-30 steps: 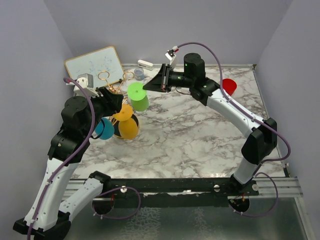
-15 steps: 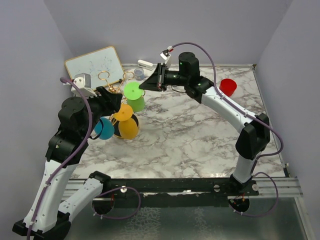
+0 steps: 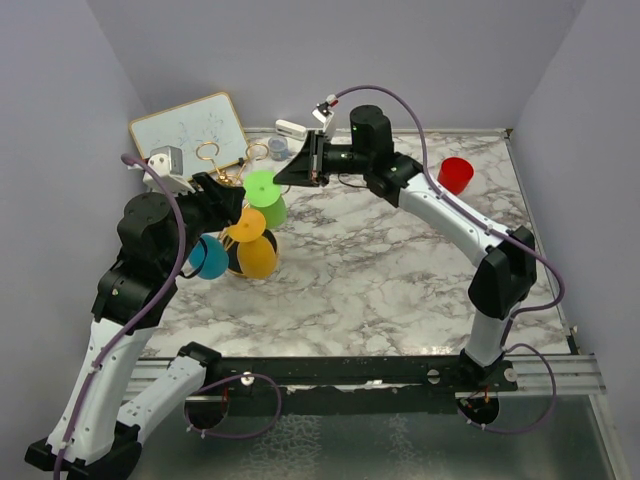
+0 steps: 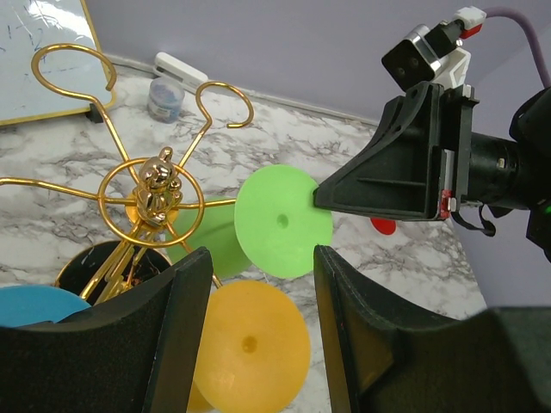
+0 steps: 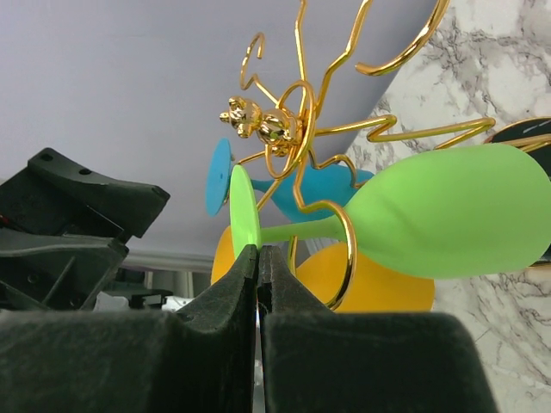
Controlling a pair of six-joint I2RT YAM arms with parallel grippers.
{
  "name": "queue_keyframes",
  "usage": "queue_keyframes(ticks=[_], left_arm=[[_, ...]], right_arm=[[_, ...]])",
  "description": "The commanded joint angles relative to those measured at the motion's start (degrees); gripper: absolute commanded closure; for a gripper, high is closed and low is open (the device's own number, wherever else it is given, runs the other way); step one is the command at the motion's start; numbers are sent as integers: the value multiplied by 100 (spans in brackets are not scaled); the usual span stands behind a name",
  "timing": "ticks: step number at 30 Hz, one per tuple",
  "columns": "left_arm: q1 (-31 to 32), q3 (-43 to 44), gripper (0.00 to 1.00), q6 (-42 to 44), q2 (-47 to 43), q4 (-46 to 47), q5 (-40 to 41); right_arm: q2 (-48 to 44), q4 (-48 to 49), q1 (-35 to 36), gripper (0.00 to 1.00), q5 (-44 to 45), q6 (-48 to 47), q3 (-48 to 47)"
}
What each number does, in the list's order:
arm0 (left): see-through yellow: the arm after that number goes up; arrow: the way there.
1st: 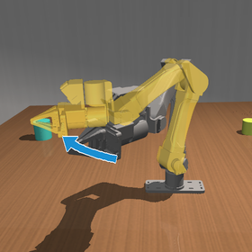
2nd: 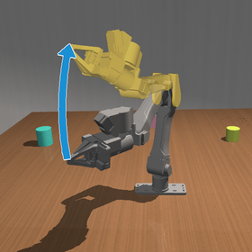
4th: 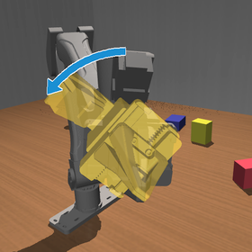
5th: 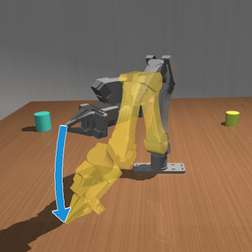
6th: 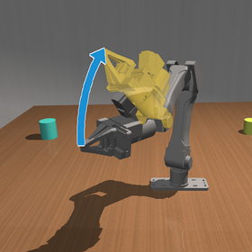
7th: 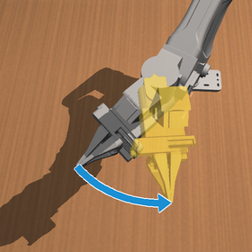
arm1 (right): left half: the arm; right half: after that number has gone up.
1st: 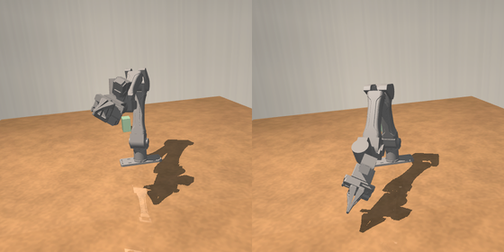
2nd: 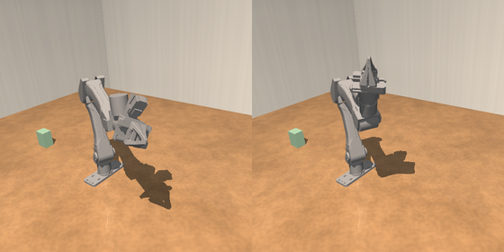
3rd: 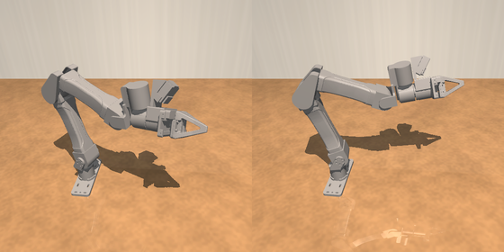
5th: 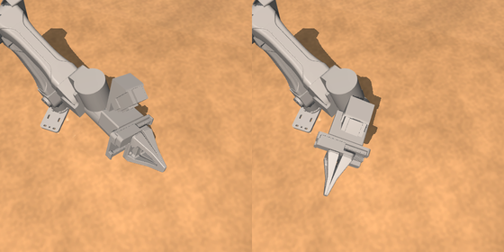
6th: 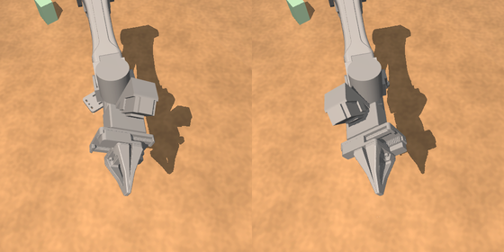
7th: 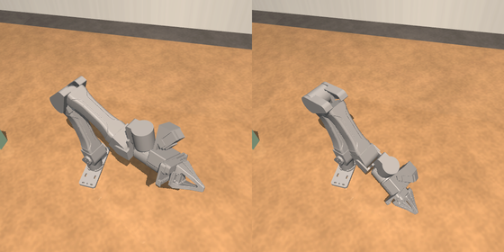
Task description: Take the wine glass off the wine glass rack
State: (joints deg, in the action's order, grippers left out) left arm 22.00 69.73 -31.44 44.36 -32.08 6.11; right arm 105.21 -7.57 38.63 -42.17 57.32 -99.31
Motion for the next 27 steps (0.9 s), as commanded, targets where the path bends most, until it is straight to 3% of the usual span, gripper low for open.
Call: queue_keyframes(ticks=[1,15,22,27], left_arm=[[15,193,46,-38,21,-1,100],[17,757,45,-234,399,179,-754],[15,1156,42,-588,748,486,-1769],[16,1309,38,-1073,1031,882,-2758]], right_arm=[[-312,-228,35,99,81,-319,156],[-1899,-737,35,99,1088,-1461,1116],[-2733,-1147,35,99,2209,-3320,1290],[-3509,-223,37,99,2879,-5011,2149]])
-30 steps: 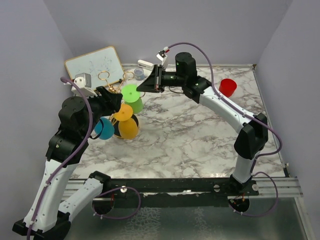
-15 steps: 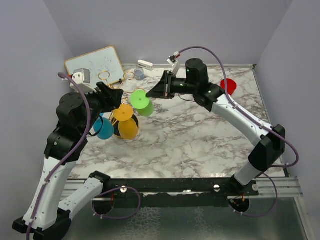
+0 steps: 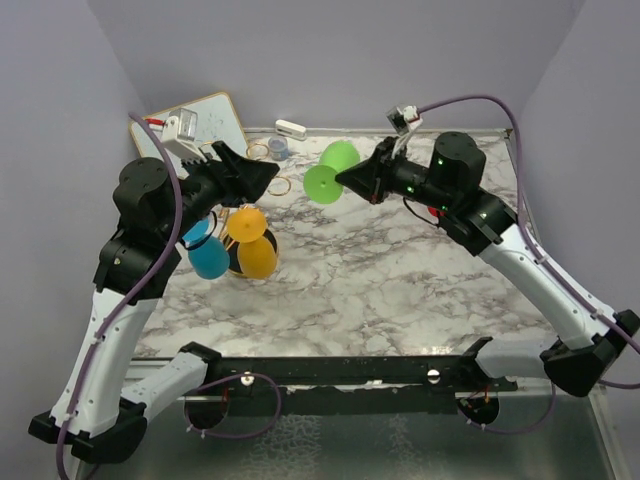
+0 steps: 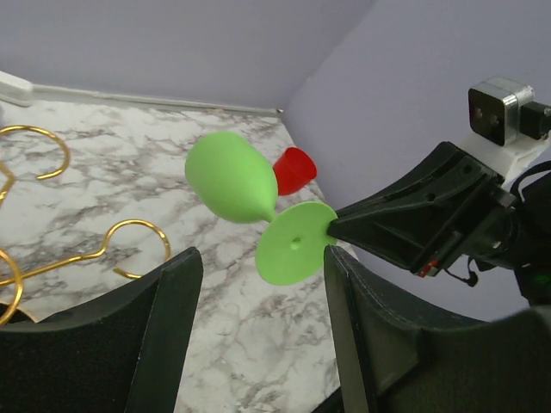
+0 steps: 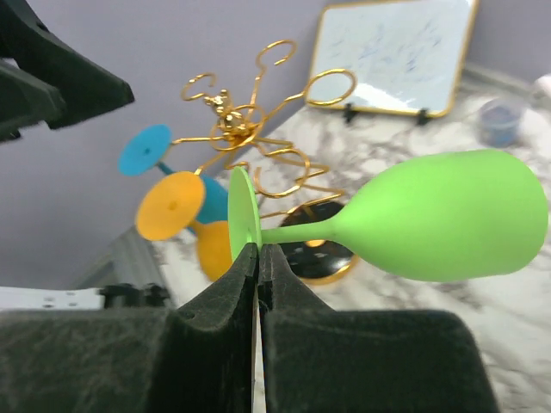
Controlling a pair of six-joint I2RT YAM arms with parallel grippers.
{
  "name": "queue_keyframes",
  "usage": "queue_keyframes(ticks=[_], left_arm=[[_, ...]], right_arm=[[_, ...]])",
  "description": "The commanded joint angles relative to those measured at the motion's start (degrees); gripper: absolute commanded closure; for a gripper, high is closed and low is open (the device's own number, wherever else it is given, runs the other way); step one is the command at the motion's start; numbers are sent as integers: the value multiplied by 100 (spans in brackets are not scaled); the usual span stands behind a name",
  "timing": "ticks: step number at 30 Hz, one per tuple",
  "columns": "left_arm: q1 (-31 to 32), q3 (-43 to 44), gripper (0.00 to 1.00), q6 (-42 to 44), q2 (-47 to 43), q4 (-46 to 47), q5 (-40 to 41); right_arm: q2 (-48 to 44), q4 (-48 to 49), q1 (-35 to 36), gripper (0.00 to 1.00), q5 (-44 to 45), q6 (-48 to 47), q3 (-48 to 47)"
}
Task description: Take the wine glass off the wine glass rack
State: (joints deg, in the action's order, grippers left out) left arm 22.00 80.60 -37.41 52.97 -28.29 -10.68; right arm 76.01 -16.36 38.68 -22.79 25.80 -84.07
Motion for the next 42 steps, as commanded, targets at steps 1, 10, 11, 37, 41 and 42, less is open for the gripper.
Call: queue_keyframes(ticks=[1,10,11,37,41,42], left_arm=[[15,258,38,-596,220,547,-1205],[15,-28,34,-2113,649,1599,-2407],[15,-73,34,-2272,719,1698,-2523],[15,-272,34,-3709,1721,2491,-3110],[15,-541,34,-3944,1751,2734,-3172],[15,-572,34,-3997,1745,2792,-3167]], right_arm=[[-742,896,34,99,1020,-2192,842],[-1445,2885,35,99,864,-4142,2251],[-1474,3125,35,99,871,-4241,2360],[-1322,6092,632,99,756,-6694,3657],[-1083,6120,1027,99,1045,-7339,3644],[-1006,6134,1127,99,1146,-7538,3648]])
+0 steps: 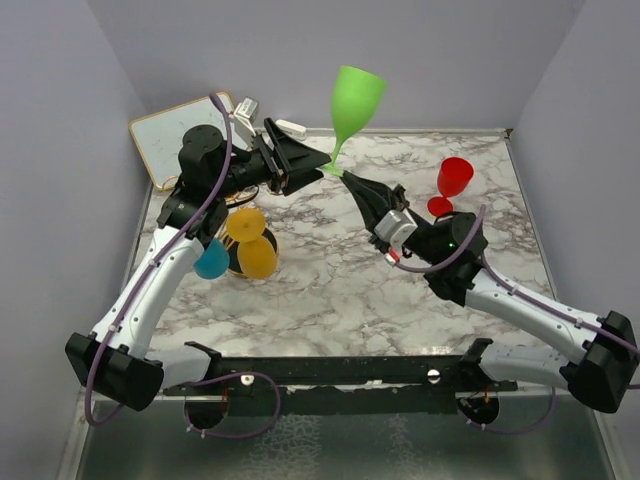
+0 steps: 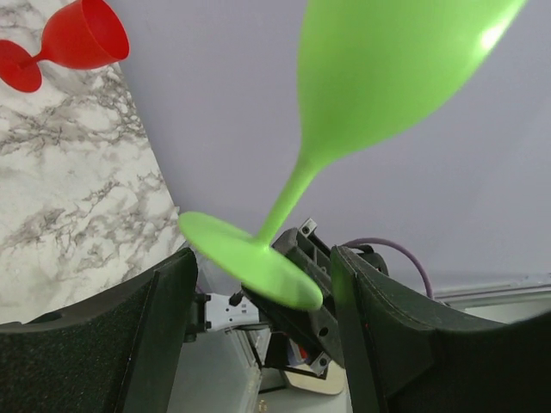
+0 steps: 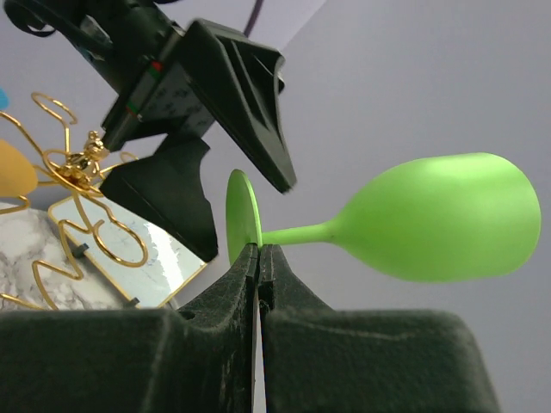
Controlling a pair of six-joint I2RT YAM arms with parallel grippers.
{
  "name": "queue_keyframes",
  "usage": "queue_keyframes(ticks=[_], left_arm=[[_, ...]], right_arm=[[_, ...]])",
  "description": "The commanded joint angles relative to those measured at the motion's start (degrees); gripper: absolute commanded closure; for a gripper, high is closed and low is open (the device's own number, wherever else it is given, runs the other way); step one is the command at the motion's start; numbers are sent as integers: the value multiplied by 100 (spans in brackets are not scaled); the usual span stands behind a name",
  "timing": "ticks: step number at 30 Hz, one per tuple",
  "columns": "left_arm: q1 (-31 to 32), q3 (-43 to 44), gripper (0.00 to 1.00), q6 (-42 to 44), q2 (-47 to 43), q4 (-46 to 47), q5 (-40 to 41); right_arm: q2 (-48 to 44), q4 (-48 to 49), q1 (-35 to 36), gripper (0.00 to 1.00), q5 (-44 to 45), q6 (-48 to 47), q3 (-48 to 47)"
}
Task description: Take the wine glass off the wine glass rack
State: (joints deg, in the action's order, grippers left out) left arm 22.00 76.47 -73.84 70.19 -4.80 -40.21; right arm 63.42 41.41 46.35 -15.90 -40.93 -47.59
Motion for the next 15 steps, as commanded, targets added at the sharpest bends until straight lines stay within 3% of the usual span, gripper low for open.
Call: queue_keyframes(ticks=[1,3,5,7,10,11,15], left_arm=[[18,-185,34,-397,14,506,-211],[15,-179,35,-409,11,529,-215],[15,-188,43,-366,-3,489,-199],[15,-229,59,-330,-23,467,-198],[15,-316,93,-306,-57,465,-204],[15,-344,100,-304,-66,470,-213],[15,-426,100,-265,-89,477,-208]], right_arm=[[329,394,444,99,573,-1034,19],[444,607,576,99,734,-1310,112],[504,858,684,99,836,-1449,229],[523,1018,750,99,930,-1462,296],[516,1093,796,99,1040,-1421,338],[510,1094,803,99,1093,-1407,349],[390,1043,814,99,1270,-1300,408]])
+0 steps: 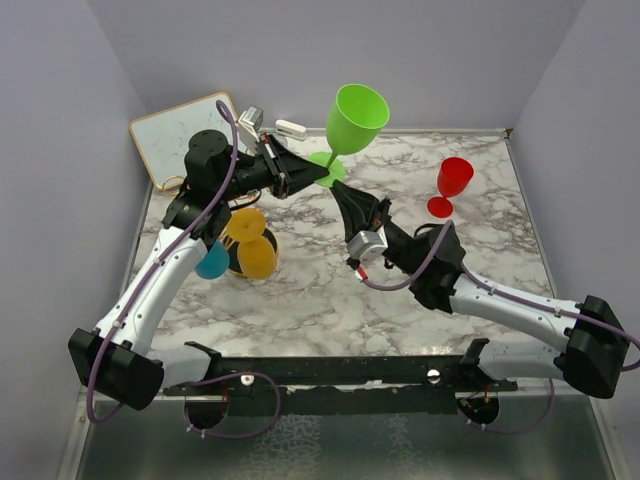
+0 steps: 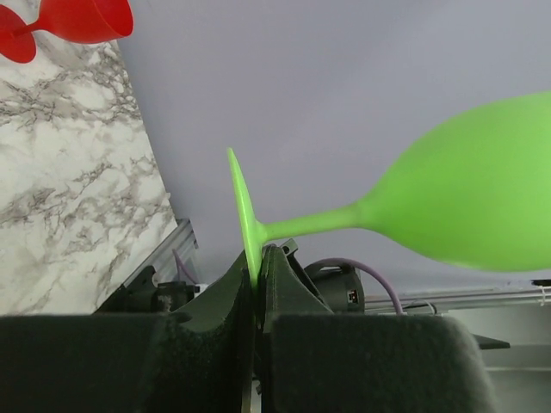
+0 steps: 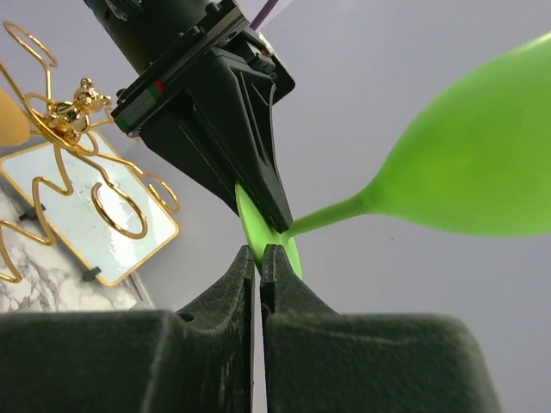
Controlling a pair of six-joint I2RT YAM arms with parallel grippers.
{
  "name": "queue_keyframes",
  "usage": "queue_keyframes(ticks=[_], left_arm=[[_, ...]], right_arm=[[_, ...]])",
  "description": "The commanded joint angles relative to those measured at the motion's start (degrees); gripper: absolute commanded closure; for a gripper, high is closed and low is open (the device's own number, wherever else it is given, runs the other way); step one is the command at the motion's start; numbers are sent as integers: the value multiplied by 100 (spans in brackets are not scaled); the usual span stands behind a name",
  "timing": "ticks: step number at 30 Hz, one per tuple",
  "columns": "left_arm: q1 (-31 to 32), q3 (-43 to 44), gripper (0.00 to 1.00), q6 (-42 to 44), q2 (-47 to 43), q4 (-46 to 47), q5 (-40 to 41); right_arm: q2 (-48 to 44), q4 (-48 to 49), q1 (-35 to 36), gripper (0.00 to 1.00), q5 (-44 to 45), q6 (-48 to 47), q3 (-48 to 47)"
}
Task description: Take the wine glass off the wine glass rack
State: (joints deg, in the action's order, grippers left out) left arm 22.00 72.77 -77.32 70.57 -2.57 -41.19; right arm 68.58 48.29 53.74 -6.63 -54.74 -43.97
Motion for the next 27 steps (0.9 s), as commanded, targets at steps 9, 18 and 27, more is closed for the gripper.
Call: queue_keyframes(ticks=[9,18,27], left_arm=[[-46,793,100,1727,-424,-1143,955],[-39,299,100,3242,-2331,-1478,3930],[-46,-197,100,4215,-3500,-2225,4472]], right_arm=[[-1433,-1314,76,55,846,1924,121],[-1742,-3508,76,45,2308,4043,-626],[593,-7209,-258,96,1926,5682,-4431]])
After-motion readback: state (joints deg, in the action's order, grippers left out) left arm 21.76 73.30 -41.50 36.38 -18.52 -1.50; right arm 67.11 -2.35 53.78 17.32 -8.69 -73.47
